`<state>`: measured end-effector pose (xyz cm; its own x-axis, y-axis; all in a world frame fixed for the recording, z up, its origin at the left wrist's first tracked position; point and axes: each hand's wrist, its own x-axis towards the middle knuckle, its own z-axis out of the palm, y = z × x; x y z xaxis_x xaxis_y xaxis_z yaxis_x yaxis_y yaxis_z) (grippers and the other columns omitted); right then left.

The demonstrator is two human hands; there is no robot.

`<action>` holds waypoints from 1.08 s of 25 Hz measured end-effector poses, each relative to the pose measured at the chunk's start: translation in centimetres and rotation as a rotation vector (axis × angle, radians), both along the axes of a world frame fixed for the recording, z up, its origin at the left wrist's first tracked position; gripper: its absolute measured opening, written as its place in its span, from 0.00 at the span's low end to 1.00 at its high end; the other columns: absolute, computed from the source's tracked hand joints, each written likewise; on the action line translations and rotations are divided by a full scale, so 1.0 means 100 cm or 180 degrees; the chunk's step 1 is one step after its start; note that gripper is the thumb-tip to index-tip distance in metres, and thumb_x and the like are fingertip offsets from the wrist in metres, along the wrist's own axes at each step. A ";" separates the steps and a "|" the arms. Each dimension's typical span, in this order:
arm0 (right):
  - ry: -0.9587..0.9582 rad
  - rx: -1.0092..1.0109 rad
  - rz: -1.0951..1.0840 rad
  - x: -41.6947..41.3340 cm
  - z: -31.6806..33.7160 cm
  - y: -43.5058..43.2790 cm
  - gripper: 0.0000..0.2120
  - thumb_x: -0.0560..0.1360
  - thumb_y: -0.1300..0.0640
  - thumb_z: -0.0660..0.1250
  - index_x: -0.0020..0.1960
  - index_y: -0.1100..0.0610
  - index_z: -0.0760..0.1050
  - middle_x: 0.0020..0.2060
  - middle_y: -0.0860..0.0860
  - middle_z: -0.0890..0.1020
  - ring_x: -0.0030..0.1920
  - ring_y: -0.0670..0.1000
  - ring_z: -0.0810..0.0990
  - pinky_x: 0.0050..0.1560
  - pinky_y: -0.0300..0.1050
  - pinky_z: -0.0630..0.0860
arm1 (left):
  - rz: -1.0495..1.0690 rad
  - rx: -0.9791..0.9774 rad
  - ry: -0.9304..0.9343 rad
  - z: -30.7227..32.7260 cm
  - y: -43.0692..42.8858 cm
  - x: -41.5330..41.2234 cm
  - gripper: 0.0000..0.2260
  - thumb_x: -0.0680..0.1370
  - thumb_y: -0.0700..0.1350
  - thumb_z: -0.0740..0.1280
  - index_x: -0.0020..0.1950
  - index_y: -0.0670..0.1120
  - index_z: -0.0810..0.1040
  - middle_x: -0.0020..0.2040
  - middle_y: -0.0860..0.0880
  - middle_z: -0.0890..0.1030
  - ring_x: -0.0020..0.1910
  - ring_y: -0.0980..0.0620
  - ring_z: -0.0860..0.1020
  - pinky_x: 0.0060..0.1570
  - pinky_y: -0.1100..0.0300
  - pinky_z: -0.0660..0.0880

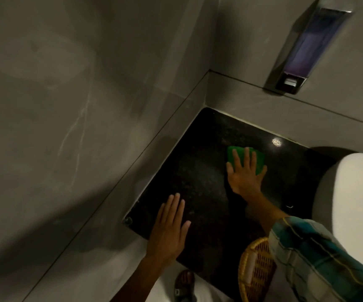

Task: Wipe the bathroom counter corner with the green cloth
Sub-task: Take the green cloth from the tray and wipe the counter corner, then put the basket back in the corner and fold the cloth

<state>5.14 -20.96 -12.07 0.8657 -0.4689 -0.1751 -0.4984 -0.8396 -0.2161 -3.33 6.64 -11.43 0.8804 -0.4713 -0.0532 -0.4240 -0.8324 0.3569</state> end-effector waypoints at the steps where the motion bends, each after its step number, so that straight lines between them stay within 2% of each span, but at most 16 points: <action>1: 0.0018 0.0105 -0.0250 -0.005 -0.001 -0.007 0.27 0.79 0.39 0.45 0.77 0.41 0.47 0.79 0.52 0.46 0.78 0.56 0.42 0.70 0.74 0.40 | -0.0094 0.0088 0.0019 -0.001 -0.010 0.008 0.26 0.81 0.58 0.44 0.76 0.49 0.43 0.79 0.49 0.45 0.77 0.52 0.40 0.77 0.51 0.43; 4: 0.0196 0.0575 -0.0551 -0.004 0.011 -0.014 0.28 0.78 0.37 0.46 0.77 0.39 0.46 0.79 0.50 0.42 0.78 0.54 0.38 0.71 0.71 0.37 | -0.0294 0.0291 0.0168 -0.010 -0.027 0.022 0.28 0.79 0.61 0.38 0.76 0.49 0.43 0.79 0.48 0.45 0.76 0.53 0.37 0.75 0.53 0.40; 6: 0.0268 0.1069 -0.0631 0.000 0.039 -0.018 0.29 0.79 0.37 0.48 0.77 0.41 0.46 0.79 0.50 0.43 0.78 0.53 0.38 0.73 0.68 0.38 | -0.0301 0.0306 0.0180 -0.014 -0.030 0.025 0.30 0.78 0.62 0.37 0.76 0.48 0.46 0.79 0.48 0.46 0.75 0.53 0.38 0.75 0.53 0.39; 8: -0.0156 0.1299 -0.0521 -0.015 0.069 -0.018 0.31 0.80 0.42 0.54 0.78 0.46 0.47 0.79 0.52 0.47 0.78 0.55 0.42 0.75 0.63 0.44 | -0.0306 0.0300 0.0193 -0.015 -0.028 0.025 0.29 0.79 0.60 0.41 0.76 0.47 0.48 0.79 0.48 0.47 0.75 0.53 0.38 0.75 0.53 0.40; 10: -0.0862 0.1539 -0.0275 -0.064 0.096 -0.007 0.31 0.79 0.50 0.61 0.78 0.50 0.52 0.78 0.53 0.56 0.78 0.55 0.50 0.75 0.53 0.50 | -0.0287 0.0333 0.0276 -0.007 -0.028 0.024 0.28 0.80 0.59 0.46 0.76 0.47 0.49 0.79 0.47 0.48 0.76 0.52 0.40 0.75 0.52 0.40; 12: -0.1230 0.1785 -0.0231 -0.140 0.115 0.009 0.23 0.78 0.54 0.64 0.72 0.48 0.64 0.66 0.48 0.73 0.68 0.50 0.69 0.67 0.43 0.63 | -0.0207 0.0480 0.0213 0.009 -0.035 0.020 0.26 0.81 0.59 0.48 0.76 0.48 0.55 0.79 0.46 0.54 0.78 0.49 0.47 0.74 0.47 0.41; 13: -0.1258 0.1709 -0.0362 -0.181 0.120 0.015 0.16 0.77 0.53 0.64 0.64 0.45 0.71 0.55 0.44 0.79 0.57 0.47 0.78 0.57 0.42 0.70 | -0.0204 0.0452 0.0081 0.020 -0.043 0.013 0.25 0.80 0.59 0.48 0.74 0.49 0.62 0.77 0.45 0.61 0.77 0.47 0.55 0.74 0.44 0.46; 15: -0.0964 0.1041 -0.0791 -0.250 0.126 0.020 0.03 0.76 0.47 0.63 0.48 0.44 0.74 0.40 0.41 0.79 0.39 0.42 0.78 0.40 0.40 0.71 | -0.0399 0.0131 0.0027 0.042 -0.062 -0.007 0.23 0.79 0.61 0.48 0.65 0.52 0.73 0.66 0.46 0.77 0.66 0.46 0.73 0.67 0.46 0.65; 16: -0.0713 0.0553 -0.0986 -0.279 0.124 0.018 0.05 0.75 0.45 0.63 0.45 0.45 0.74 0.38 0.43 0.79 0.36 0.43 0.76 0.37 0.38 0.69 | -0.0569 -0.0102 0.0303 0.053 -0.074 -0.020 0.21 0.78 0.62 0.49 0.61 0.54 0.74 0.58 0.49 0.82 0.57 0.49 0.78 0.59 0.49 0.72; 17: -0.0393 0.0193 -0.1217 -0.303 0.122 0.014 0.07 0.75 0.44 0.62 0.45 0.47 0.73 0.39 0.45 0.79 0.36 0.44 0.75 0.35 0.38 0.68 | -0.0719 -0.0277 0.0695 0.062 -0.084 -0.035 0.19 0.78 0.63 0.50 0.59 0.56 0.73 0.52 0.52 0.83 0.50 0.52 0.80 0.50 0.53 0.75; 18: -0.0069 0.0104 -0.1470 -0.320 0.119 0.010 0.09 0.76 0.43 0.62 0.48 0.48 0.73 0.42 0.47 0.79 0.38 0.46 0.74 0.36 0.39 0.69 | -0.0843 -0.0337 0.1036 0.069 -0.093 -0.049 0.17 0.77 0.63 0.52 0.58 0.57 0.72 0.48 0.55 0.82 0.45 0.55 0.80 0.44 0.57 0.76; 19: 0.0150 0.0301 -0.1662 -0.331 0.115 0.007 0.12 0.77 0.43 0.61 0.54 0.50 0.72 0.46 0.49 0.78 0.42 0.47 0.75 0.39 0.41 0.72 | -0.0910 -0.0398 0.1222 0.072 -0.099 -0.062 0.15 0.77 0.63 0.54 0.59 0.58 0.69 0.46 0.57 0.79 0.42 0.59 0.77 0.42 0.60 0.74; 21: 0.0006 0.1189 -0.2015 -0.341 0.108 0.008 0.16 0.78 0.49 0.62 0.63 0.53 0.67 0.52 0.52 0.76 0.46 0.51 0.78 0.43 0.44 0.76 | -0.0837 -0.0600 0.1297 0.073 -0.105 -0.079 0.15 0.77 0.58 0.60 0.62 0.58 0.66 0.51 0.55 0.78 0.45 0.60 0.74 0.44 0.62 0.72; 22: -0.0251 0.1456 -0.2207 -0.341 0.107 0.009 0.16 0.79 0.52 0.63 0.64 0.54 0.65 0.50 0.53 0.77 0.43 0.50 0.79 0.40 0.43 0.76 | -0.0749 -0.0702 0.1319 0.073 -0.105 -0.083 0.16 0.77 0.55 0.63 0.64 0.57 0.66 0.55 0.54 0.78 0.48 0.58 0.75 0.46 0.62 0.71; 24: -0.0557 0.1602 -0.2369 -0.334 0.107 0.013 0.16 0.79 0.56 0.64 0.64 0.56 0.66 0.45 0.52 0.80 0.36 0.45 0.77 0.33 0.38 0.73 | -0.0585 -0.0853 0.1267 0.075 -0.101 -0.080 0.18 0.77 0.50 0.64 0.66 0.57 0.65 0.60 0.51 0.77 0.54 0.55 0.75 0.48 0.61 0.71; 27: -0.0710 0.1666 -0.2025 -0.309 0.106 0.020 0.20 0.76 0.58 0.67 0.66 0.53 0.67 0.48 0.52 0.82 0.38 0.43 0.77 0.40 0.38 0.72 | -0.0336 -0.0987 0.0913 0.085 -0.085 -0.050 0.20 0.77 0.49 0.63 0.68 0.57 0.66 0.63 0.50 0.76 0.58 0.50 0.76 0.51 0.57 0.72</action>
<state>-25.76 -18.93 -1.48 0.5049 -0.7838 -0.3616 -0.7411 -0.1788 -0.6472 -8.29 -1.84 -2.94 0.7966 -0.5903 -0.1305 -0.3484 -0.6246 0.6989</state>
